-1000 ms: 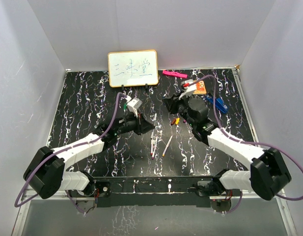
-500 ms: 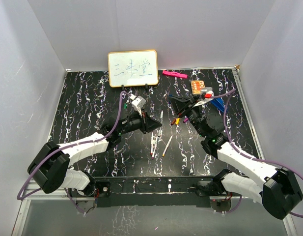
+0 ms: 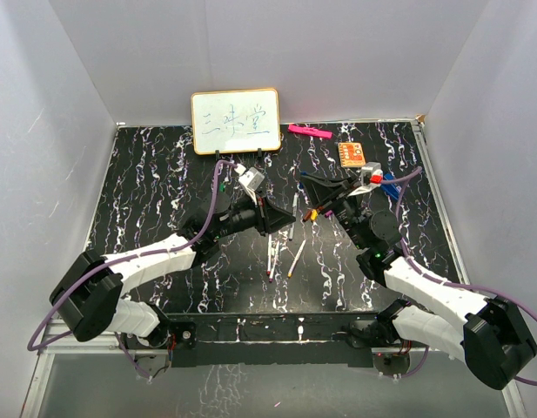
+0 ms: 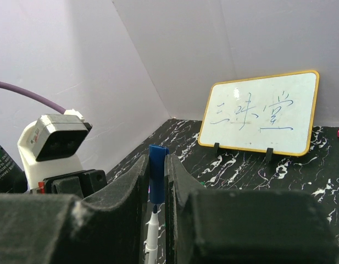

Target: Insert the pens into the pen caps

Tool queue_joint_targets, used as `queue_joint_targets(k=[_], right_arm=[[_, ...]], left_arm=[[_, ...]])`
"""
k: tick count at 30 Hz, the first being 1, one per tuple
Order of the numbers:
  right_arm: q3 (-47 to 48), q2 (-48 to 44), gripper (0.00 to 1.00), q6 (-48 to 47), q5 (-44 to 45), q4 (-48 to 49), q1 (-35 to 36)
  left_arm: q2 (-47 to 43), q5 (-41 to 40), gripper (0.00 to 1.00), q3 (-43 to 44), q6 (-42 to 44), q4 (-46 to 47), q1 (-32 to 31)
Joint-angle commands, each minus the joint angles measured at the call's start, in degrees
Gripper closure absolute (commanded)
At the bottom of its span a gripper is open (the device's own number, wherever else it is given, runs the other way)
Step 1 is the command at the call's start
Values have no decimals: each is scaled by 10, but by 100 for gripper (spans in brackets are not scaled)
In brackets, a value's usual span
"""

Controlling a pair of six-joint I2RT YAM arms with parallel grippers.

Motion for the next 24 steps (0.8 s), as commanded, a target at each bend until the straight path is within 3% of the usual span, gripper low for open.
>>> queue_joint_targets(k=[1,24], right_arm=[[2,-3,100,5,-6,47,0],[-4,16,100,13,-9,65,0]], left_arm=[[2,-4,100,27,9,21,-5],[6,-6,100,39,21,7,-15]])
